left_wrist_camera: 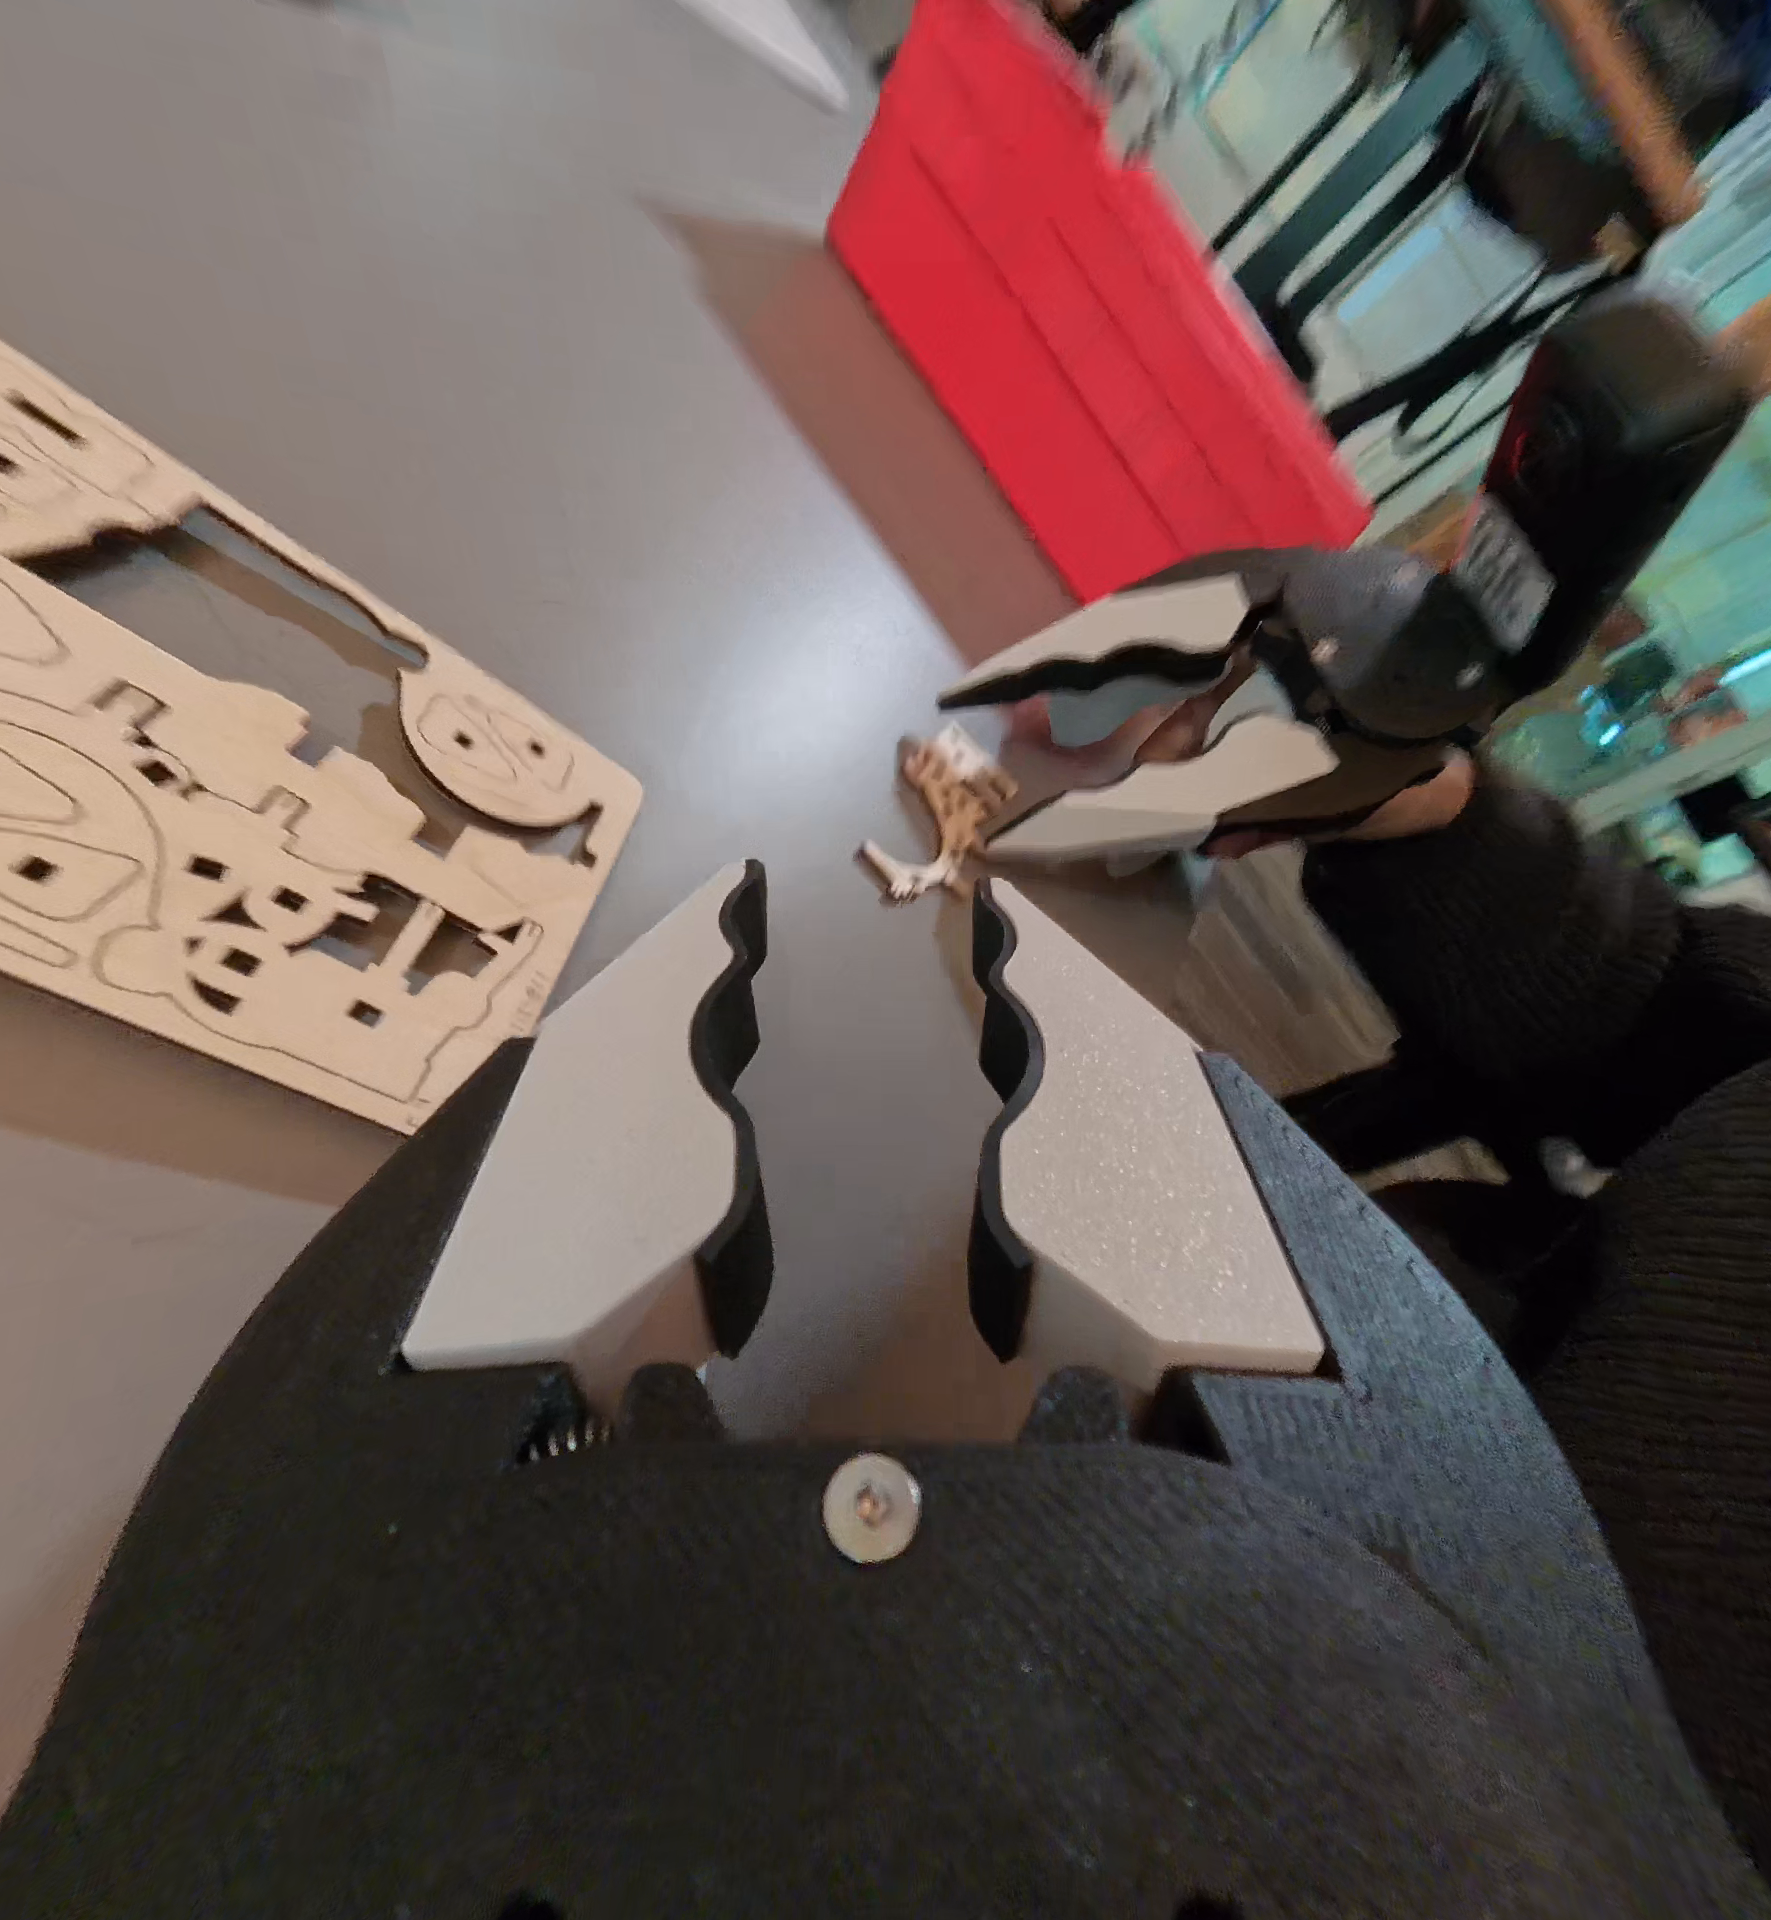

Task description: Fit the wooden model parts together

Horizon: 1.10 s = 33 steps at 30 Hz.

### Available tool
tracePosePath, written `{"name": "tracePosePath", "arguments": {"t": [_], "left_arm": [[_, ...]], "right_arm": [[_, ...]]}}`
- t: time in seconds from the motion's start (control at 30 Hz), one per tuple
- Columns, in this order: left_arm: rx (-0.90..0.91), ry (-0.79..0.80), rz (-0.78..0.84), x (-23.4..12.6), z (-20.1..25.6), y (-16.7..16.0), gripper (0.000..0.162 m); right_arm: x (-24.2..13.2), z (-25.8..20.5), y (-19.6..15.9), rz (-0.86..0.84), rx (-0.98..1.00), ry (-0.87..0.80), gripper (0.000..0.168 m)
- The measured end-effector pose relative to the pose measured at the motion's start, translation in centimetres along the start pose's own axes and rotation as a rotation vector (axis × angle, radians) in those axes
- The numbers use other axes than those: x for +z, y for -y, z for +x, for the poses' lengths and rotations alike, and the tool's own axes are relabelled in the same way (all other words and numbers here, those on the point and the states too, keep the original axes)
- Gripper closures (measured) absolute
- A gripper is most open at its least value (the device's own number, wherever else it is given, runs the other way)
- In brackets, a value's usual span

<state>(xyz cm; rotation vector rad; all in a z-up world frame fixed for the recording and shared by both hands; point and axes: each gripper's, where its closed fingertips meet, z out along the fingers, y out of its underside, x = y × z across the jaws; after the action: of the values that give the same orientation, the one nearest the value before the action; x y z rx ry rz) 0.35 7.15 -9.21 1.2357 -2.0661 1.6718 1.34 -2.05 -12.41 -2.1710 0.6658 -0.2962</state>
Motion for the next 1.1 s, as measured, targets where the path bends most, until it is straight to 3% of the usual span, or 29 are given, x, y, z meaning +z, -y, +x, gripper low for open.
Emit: {"name": "tracePosePath", "arguments": {"t": [0.1,0.2,0.33,0.43,0.6,1.1], "left_arm": [[-0.084,-0.042,0.228,-3.2,-0.2,4.3,0.111],[-0.101,0.155,0.416,-7.8,-4.0,7.1,0.089],[0.073,0.716,0.335,-13.7,-10.3,5.7,0.067],[0.177,0.909,0.234,-14.8,-11.6,4.5,0.06],[0.167,0.95,0.115,-13.5,-13.3,2.8,0.051],[0.195,1.019,-0.017,-14.2,-14.8,1.6,0.051]], "right_arm": [[-0.5,0.5,1.1,0.067,-0.022,-0.032,0.122],[-0.7,0.9,1.6,0.097,-0.027,-0.051,0.125],[-0.7,1.0,1.7,0.112,-0.017,-0.051,0.127],[-0.5,1.0,1.6,0.113,-0.013,-0.049,0.129],[-0.3,1.0,1.4,0.098,-0.001,-0.033,0.129],[-0.2,0.7,1.1,0.08,-0.015,-0.029,0.13]]}}
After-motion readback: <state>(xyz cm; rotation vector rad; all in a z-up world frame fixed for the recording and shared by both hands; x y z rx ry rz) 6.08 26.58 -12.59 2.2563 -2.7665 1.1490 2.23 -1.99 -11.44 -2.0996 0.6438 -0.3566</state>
